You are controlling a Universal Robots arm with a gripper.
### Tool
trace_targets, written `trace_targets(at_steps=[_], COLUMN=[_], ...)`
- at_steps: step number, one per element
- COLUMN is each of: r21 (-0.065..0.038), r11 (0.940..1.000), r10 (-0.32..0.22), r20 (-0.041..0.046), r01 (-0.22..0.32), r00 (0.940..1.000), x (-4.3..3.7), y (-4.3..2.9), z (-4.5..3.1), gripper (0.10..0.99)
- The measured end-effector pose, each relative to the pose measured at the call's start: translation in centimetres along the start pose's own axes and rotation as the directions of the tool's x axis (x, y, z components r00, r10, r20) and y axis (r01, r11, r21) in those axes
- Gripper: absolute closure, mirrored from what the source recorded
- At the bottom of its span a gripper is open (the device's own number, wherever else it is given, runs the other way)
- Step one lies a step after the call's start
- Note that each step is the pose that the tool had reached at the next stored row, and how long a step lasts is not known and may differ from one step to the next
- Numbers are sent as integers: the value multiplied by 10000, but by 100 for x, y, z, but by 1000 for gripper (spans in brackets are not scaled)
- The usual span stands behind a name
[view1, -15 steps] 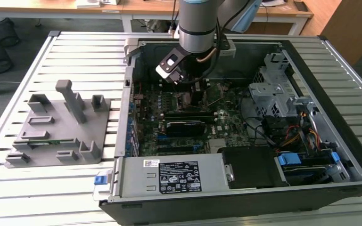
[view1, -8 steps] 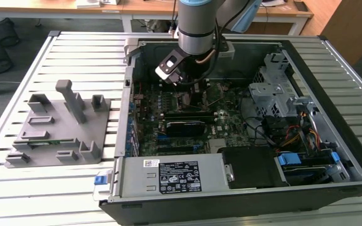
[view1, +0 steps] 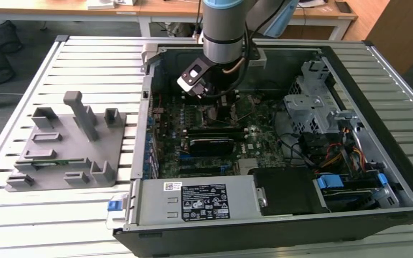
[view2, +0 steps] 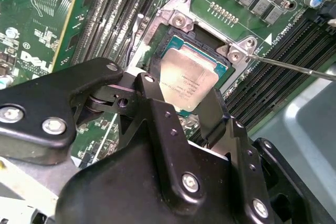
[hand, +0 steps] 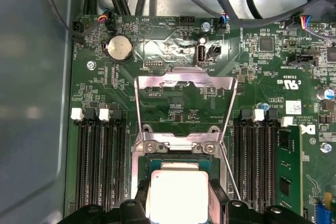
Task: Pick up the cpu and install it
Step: 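Place the cpu into insertion slot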
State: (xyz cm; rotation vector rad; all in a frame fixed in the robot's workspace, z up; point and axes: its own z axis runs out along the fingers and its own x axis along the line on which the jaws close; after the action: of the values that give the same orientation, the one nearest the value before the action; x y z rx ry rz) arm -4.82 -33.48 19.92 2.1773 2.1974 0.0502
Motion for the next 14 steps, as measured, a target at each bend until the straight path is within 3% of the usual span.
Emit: trace_targets(at_steps=[14], r21=[-1], r11=[10000], r10=[0], r20=[-1], r01=[0], r00=[10000], x=[1], y=[-3], z=[50], gripper=[561])
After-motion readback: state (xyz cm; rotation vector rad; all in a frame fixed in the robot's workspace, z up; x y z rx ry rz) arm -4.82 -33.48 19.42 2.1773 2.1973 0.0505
